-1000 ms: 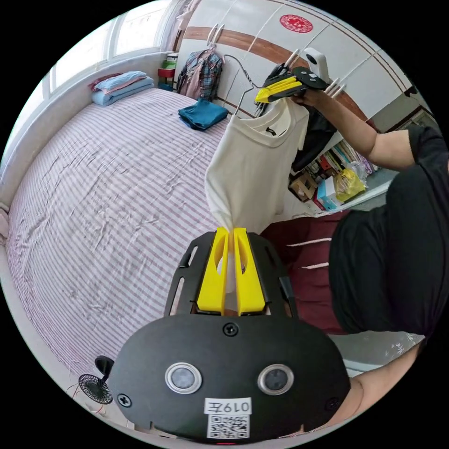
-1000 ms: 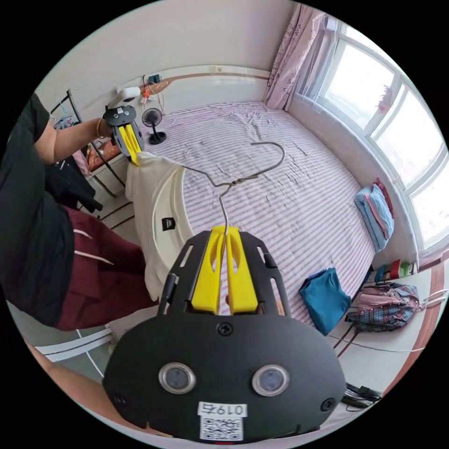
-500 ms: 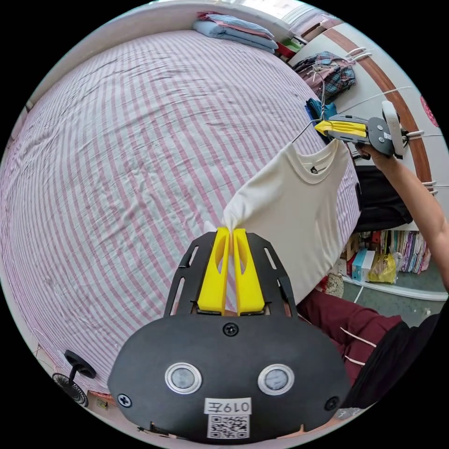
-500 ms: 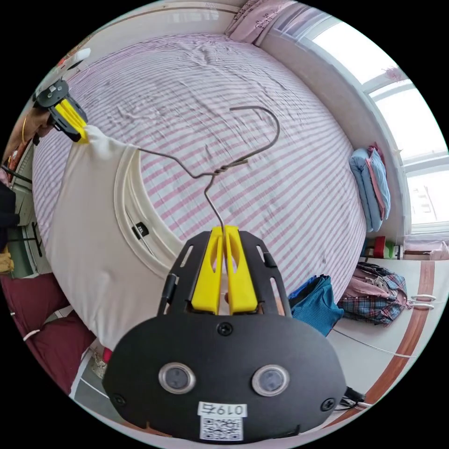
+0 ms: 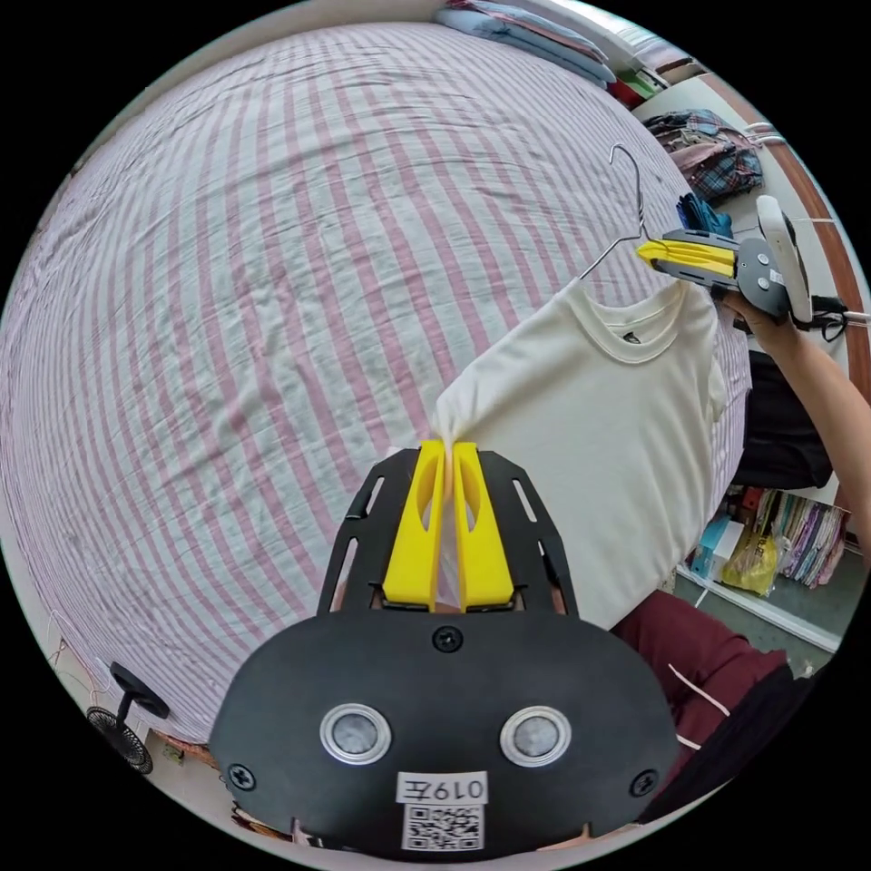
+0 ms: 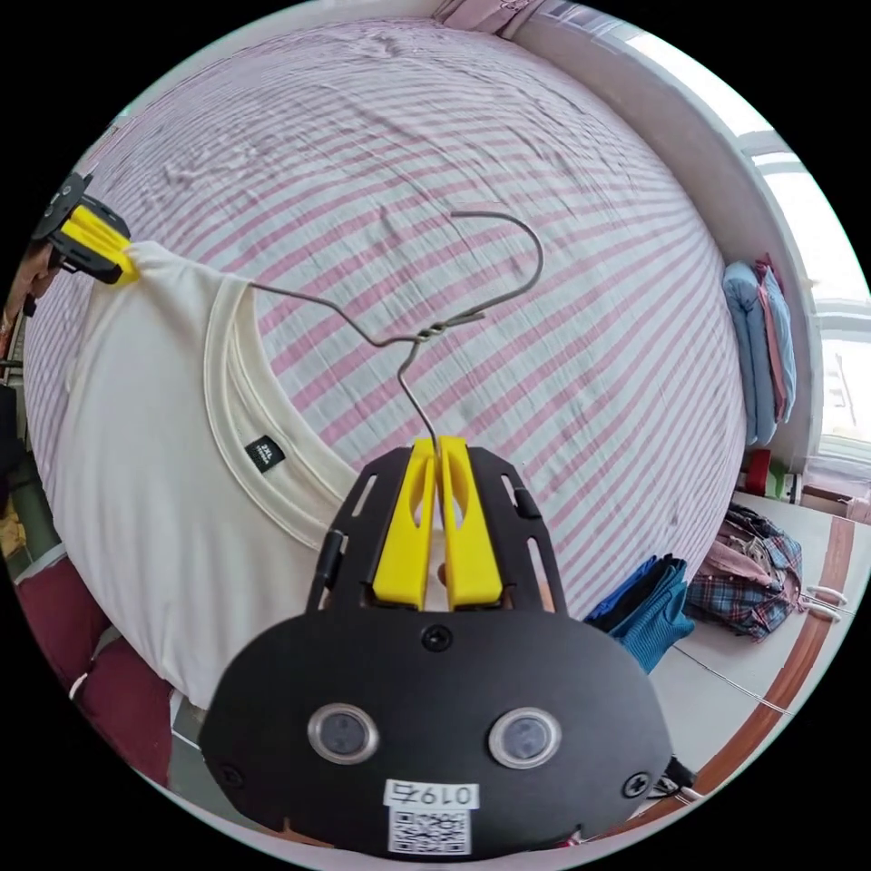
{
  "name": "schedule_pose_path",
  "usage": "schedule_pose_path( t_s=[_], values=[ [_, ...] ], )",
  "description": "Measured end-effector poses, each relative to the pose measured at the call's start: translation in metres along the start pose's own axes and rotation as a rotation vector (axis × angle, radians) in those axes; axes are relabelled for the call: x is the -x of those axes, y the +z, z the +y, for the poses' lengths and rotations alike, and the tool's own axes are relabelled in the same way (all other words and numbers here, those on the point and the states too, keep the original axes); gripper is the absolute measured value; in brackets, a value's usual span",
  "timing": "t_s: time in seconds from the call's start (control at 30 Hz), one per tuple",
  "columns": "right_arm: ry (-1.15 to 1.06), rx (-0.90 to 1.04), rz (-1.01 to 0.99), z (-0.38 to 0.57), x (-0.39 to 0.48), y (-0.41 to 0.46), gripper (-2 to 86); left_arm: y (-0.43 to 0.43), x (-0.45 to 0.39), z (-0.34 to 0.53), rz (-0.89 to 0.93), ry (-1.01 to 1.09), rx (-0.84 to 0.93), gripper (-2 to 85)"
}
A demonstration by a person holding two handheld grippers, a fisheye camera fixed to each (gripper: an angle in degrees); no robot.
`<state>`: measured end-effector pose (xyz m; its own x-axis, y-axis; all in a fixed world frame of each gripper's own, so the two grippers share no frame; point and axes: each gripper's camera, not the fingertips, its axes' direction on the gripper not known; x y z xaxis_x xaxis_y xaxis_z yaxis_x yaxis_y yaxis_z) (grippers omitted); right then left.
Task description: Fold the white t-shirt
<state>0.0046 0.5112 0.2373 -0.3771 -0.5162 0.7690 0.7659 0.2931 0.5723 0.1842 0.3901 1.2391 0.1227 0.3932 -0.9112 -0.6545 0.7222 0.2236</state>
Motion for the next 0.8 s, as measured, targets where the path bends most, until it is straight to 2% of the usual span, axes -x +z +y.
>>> schedule_pose_path(
  t_s=[0.07,0.37,0.47,0.63,0.8],
  values=[
    [-0.013,-0.001,0.005,-0.007,-0.007,-0.003,-0.7,-0.003,0.002,-0.012,0.047,0.01,0.04,1.4],
    [-0.03,-0.017,-0.027,-0.023,-0.049,-0.017,-0.9,-0.029,0.036,-0.046,0.161,-0.033,0.021,1.3],
    [0.097,-0.059,-0.122,-0.015,-0.074,-0.022,-1.0,-0.03,0.049,-0.052,0.182,-0.082,0.007,1.1],
    [0.298,-0.051,-0.217,0.011,-0.112,-0.016,-1.0,-0.025,0.09,-0.038,0.33,-0.277,-0.043,0.8],
    [0.413,-0.067,-0.325,0.045,-0.139,-0.005,-1.0,-0.016,0.106,-0.03,0.35,-0.289,-0.047,0.7]
  ],
)
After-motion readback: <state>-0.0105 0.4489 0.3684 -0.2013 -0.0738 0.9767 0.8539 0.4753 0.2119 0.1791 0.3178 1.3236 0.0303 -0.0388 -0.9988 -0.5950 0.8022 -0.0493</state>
